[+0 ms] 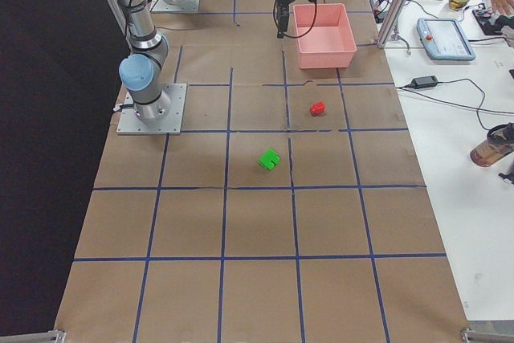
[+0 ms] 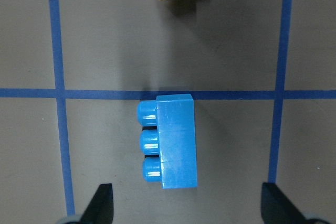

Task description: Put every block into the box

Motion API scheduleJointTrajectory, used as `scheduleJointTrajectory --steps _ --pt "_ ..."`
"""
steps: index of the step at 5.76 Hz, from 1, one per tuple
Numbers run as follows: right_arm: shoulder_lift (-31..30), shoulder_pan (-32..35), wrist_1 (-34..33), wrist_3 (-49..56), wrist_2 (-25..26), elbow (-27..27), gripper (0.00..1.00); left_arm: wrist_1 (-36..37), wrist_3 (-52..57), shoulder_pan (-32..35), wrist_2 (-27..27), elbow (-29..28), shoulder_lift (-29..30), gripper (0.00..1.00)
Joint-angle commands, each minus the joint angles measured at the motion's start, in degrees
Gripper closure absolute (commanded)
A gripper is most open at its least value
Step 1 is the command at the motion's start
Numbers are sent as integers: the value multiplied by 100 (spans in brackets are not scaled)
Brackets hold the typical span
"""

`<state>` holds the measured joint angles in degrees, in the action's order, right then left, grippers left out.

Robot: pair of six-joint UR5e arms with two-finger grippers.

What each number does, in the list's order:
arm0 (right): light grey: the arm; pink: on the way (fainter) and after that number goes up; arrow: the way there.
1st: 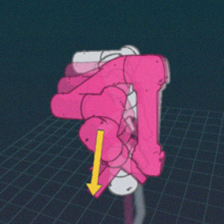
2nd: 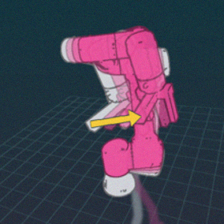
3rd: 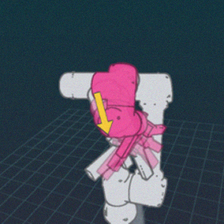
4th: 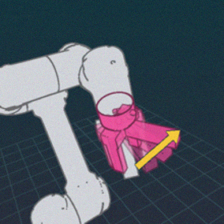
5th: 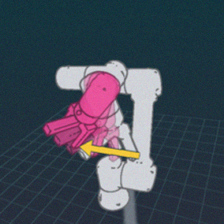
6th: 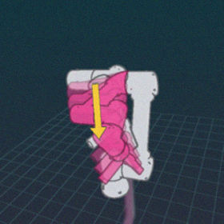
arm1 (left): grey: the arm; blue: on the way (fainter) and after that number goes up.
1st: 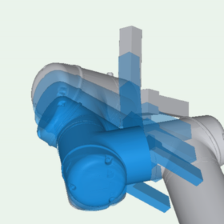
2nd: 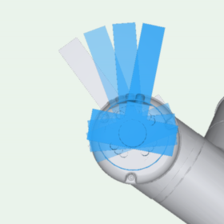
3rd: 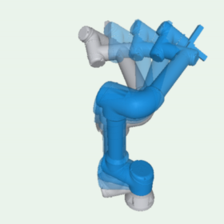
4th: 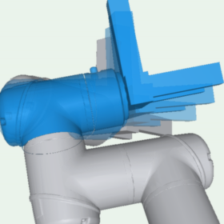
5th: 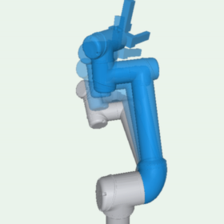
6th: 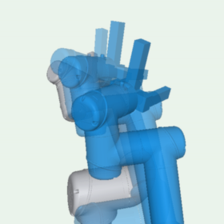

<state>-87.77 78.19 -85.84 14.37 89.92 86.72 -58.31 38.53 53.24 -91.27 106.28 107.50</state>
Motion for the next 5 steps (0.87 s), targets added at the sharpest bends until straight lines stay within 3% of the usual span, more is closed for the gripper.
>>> scheduleJointTrajectory --steps 1,3,4,5 --pt "154 -1631 -12 2740 -1 3 0 583 23 2 -40 157 498 1" --pt "749 -2673 -56 5739 7 29 0 593 49 -6 -40 77 755 1" --pt "1092 -2842 -691 6031 77 195 0 619 75 -6 -40 130 755 1" --pt "1365 -2844 -1672 6068 278 693 0 619 93 -6 -31 148 773 7"
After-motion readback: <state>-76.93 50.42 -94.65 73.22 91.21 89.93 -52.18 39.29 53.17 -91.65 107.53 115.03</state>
